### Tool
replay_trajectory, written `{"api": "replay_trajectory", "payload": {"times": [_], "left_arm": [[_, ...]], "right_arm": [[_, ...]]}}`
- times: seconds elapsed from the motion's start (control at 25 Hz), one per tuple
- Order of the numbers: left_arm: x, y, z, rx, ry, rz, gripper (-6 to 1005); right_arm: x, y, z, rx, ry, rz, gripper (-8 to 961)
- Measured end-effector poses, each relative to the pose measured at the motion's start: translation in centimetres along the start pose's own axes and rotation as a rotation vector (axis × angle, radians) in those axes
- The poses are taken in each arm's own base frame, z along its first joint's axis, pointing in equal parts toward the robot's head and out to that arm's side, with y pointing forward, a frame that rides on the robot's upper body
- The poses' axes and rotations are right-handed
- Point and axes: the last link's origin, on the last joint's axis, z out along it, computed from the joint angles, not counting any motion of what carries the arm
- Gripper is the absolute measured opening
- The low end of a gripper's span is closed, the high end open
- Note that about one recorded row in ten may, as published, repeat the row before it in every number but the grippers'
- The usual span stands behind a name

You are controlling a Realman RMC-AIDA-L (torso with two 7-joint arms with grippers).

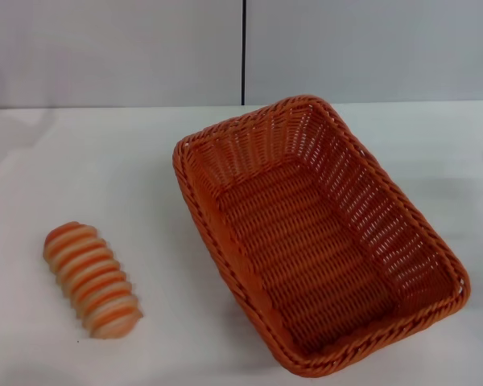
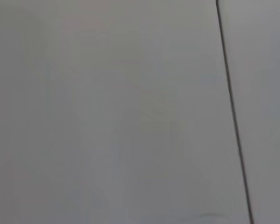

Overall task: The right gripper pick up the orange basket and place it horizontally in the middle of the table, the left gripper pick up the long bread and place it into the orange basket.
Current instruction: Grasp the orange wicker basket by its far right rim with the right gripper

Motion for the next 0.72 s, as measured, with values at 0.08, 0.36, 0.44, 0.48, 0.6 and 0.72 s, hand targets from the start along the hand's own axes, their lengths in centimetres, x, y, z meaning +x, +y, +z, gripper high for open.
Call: {"api": "replay_trajectory", "payload": {"times": [0.08,0.36,0.44,0.48,0.6,0.72], "left_arm": [[-0.9,-0.2,-0.2,0.036,0.016,-0.019,690],[-4.0,0.2,-1.4,0.140,0.116,-0.036,690],[-4.9,0.5,-1.5,0.158,0.122,-0.048,690],[-5.4,0.6,-1.5,0.168,0.122,-0.050,690],[-5.8,0.8,-1.5,0.176,0.120,-0.047,690],[-7.1,1.6,-1.1,0.183,0.099,-0.045,689]], "right_arm": [[-0.3,0.0,0.1,-0.036,-0.011,0.003,730],[-1.9,-2.9,2.1,-0.288,0.136,0.173,730],[-2.9,-4.0,3.1,-0.358,0.231,0.208,730],[-3.5,-4.4,3.5,-0.389,0.284,0.217,730],[-5.9,-5.2,5.2,-0.469,0.438,0.196,730],[-8.1,-4.9,6.7,-0.526,0.594,0.134,730]]}}
